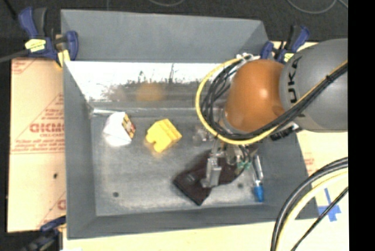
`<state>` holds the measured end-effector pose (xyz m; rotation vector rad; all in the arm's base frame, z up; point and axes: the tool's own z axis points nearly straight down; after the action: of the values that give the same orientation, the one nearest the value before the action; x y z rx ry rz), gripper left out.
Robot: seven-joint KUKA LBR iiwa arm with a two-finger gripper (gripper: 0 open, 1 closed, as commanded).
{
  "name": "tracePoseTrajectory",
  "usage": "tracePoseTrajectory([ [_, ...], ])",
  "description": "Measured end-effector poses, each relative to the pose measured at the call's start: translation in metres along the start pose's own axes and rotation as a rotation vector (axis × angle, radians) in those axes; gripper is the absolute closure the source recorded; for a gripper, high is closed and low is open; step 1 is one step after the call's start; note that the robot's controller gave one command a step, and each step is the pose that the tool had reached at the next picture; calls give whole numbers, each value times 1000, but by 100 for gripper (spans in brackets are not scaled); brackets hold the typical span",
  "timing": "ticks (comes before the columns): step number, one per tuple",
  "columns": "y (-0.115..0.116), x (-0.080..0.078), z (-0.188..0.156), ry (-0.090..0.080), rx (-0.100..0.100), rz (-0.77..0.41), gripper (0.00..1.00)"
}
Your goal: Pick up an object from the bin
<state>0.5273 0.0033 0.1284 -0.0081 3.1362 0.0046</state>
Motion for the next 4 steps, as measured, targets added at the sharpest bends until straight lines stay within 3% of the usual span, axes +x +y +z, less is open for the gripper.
tracePoseTrajectory([
  [1, -8, 18, 8, 5, 4, -37, 0],
  [2, -7, 13, 36, -6, 1, -114, 0],
  [3, -20, 6, 58, 3, 3, -324, 100],
  [4, -20, 5, 58, 3, 3, -323, 100],
])
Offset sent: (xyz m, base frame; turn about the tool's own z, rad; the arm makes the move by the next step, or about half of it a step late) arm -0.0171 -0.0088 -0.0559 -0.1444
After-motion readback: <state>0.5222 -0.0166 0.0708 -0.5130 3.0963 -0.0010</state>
